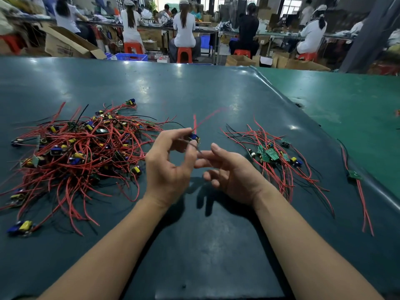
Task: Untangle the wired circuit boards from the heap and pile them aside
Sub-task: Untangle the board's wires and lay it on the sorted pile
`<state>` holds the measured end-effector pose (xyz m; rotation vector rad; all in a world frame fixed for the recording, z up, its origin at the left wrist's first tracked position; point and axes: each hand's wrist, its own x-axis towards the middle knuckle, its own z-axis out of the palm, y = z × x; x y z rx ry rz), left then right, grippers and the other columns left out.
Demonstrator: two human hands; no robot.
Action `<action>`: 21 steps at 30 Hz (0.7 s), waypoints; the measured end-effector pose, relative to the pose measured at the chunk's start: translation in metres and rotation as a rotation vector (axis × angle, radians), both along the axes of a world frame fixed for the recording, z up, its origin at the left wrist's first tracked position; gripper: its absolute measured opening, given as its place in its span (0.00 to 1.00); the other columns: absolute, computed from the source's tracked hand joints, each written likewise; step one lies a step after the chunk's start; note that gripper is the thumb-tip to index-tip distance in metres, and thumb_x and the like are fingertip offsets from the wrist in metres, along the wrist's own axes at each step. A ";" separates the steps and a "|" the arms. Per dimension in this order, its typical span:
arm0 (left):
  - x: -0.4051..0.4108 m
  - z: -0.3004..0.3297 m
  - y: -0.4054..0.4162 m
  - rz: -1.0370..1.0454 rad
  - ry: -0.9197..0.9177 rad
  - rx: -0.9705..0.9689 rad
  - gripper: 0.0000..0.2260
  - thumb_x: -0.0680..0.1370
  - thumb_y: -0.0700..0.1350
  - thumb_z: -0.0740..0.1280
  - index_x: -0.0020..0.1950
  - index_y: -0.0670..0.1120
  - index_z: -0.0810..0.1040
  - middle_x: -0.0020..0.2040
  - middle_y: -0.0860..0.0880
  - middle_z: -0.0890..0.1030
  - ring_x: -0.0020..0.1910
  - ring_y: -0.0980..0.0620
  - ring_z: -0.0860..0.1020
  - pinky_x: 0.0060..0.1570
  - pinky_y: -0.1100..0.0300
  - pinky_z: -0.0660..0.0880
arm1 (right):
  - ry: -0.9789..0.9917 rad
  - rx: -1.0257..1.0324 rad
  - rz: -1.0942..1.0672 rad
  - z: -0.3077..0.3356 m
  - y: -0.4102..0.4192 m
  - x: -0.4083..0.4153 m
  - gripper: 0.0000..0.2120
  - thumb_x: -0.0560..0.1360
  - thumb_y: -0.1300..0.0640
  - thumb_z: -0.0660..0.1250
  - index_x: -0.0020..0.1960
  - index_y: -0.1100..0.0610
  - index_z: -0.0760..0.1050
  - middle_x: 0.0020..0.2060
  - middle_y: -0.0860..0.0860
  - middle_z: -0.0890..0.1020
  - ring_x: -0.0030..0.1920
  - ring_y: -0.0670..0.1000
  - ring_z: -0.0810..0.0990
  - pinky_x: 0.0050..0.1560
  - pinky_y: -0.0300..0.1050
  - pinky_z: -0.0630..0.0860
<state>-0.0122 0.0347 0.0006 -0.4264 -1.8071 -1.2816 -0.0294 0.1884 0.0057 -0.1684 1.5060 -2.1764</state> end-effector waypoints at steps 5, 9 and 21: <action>-0.008 -0.003 0.000 -0.313 -0.410 0.395 0.07 0.76 0.28 0.66 0.48 0.40 0.77 0.39 0.48 0.82 0.34 0.54 0.83 0.40 0.63 0.79 | 0.103 -0.080 -0.207 -0.002 0.000 -0.004 0.12 0.70 0.52 0.70 0.50 0.58 0.81 0.34 0.50 0.81 0.27 0.46 0.76 0.22 0.34 0.68; -0.014 -0.009 -0.003 -0.539 -0.596 0.514 0.09 0.73 0.28 0.68 0.43 0.41 0.74 0.37 0.49 0.82 0.36 0.50 0.82 0.44 0.57 0.78 | 0.131 -0.019 -0.283 -0.005 -0.002 -0.005 0.01 0.75 0.60 0.69 0.47 0.58 0.78 0.30 0.49 0.79 0.26 0.46 0.76 0.22 0.34 0.68; -0.021 -0.013 -0.010 -0.573 -0.696 0.487 0.09 0.62 0.42 0.78 0.40 0.47 0.86 0.41 0.46 0.85 0.41 0.50 0.83 0.49 0.57 0.80 | 0.416 0.192 -0.590 -0.008 -0.009 -0.004 0.05 0.75 0.62 0.72 0.41 0.56 0.84 0.31 0.48 0.82 0.29 0.46 0.77 0.23 0.38 0.71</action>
